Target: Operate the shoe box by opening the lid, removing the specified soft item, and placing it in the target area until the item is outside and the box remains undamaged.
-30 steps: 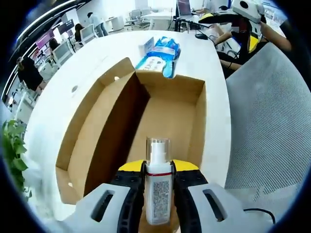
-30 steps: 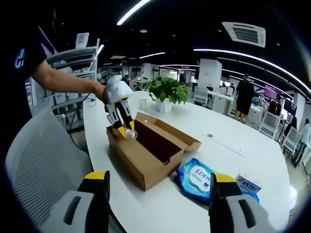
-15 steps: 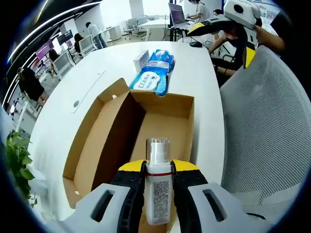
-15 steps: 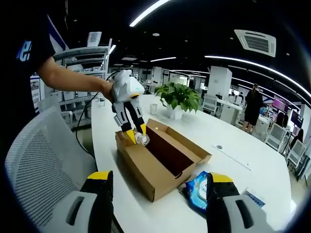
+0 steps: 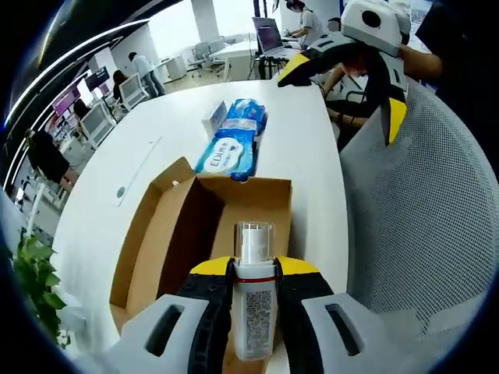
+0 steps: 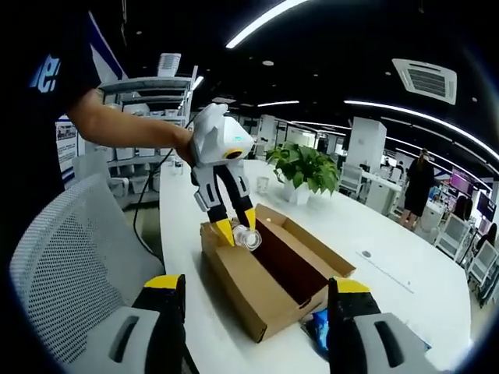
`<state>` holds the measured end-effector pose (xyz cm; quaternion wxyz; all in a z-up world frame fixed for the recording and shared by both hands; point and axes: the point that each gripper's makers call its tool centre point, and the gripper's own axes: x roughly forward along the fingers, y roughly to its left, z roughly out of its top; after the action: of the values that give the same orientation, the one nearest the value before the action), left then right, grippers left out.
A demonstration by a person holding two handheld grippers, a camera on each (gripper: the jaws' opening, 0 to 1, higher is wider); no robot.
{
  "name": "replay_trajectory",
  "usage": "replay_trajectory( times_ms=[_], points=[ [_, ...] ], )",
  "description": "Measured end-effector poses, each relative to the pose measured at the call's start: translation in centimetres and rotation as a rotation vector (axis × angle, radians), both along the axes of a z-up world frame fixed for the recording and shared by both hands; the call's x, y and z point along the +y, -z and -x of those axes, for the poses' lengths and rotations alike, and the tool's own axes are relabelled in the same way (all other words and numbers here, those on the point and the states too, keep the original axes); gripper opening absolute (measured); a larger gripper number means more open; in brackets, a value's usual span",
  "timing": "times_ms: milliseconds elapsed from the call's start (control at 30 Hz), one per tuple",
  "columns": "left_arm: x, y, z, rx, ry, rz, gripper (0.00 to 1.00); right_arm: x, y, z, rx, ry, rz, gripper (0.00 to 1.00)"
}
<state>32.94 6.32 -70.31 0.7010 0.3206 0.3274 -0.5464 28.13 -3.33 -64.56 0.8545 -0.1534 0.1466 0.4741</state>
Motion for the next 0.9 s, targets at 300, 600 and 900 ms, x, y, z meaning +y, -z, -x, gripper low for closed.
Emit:
replay_trajectory(
  times_ms=[300,600,900],
  points=[
    [-1.8,-0.7,1.2,-0.002,0.052,0.023,0.20,1.5,-0.6,0.3,-0.017,-0.035,-0.018,0.68],
    [-3.5,-1.0,1.9,-0.017,0.105,0.042,0.20,2.0,-1.0,0.4,-0.030,-0.054,-0.024,0.62],
    [-5.3,-1.1,3.1,-0.021,0.180,0.061,0.20,2.5,-1.2,0.6,-0.041,-0.066,-0.027,0.58]
  ],
)
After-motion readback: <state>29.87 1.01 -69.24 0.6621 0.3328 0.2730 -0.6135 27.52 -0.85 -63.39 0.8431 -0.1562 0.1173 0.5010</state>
